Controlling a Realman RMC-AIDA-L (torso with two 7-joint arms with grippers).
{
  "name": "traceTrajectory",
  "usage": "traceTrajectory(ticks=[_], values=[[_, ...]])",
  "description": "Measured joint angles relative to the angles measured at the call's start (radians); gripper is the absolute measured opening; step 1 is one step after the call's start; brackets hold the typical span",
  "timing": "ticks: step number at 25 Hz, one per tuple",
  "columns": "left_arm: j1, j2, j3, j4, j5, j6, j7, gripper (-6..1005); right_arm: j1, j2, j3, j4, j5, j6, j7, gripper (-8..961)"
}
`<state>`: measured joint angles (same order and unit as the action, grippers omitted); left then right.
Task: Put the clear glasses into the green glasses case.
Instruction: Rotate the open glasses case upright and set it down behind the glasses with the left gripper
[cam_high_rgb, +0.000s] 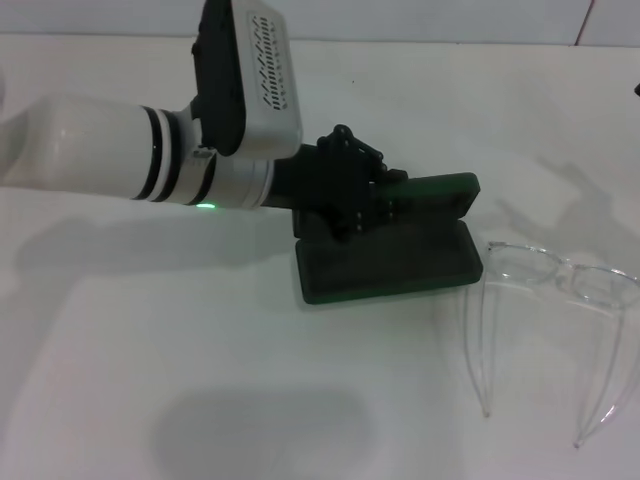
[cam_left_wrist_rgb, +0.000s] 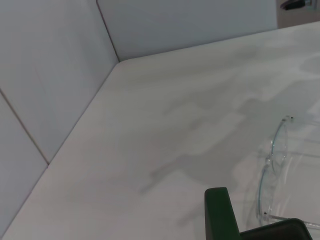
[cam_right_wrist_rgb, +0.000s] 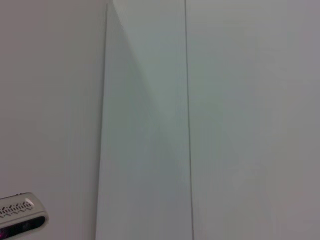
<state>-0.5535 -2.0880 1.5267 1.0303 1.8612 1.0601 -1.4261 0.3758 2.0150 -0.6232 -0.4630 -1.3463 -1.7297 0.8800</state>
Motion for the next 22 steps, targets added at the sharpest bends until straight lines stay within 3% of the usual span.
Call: traceTrajectory(ticks=[8, 22], values=[[-0.028, -0.003, 0.094, 0.001, -0.012, 0.002, 0.0, 203, -0.019, -0.002, 0.0, 0.0, 0.013, -0.018, -0.006, 871], [-0.03, -0.007, 0.108, -0.007, -0.047, -0.034, 0.083, 203, -0.023, -0.007, 0.0, 0.0, 0.012, -0.026, -0.007, 871]])
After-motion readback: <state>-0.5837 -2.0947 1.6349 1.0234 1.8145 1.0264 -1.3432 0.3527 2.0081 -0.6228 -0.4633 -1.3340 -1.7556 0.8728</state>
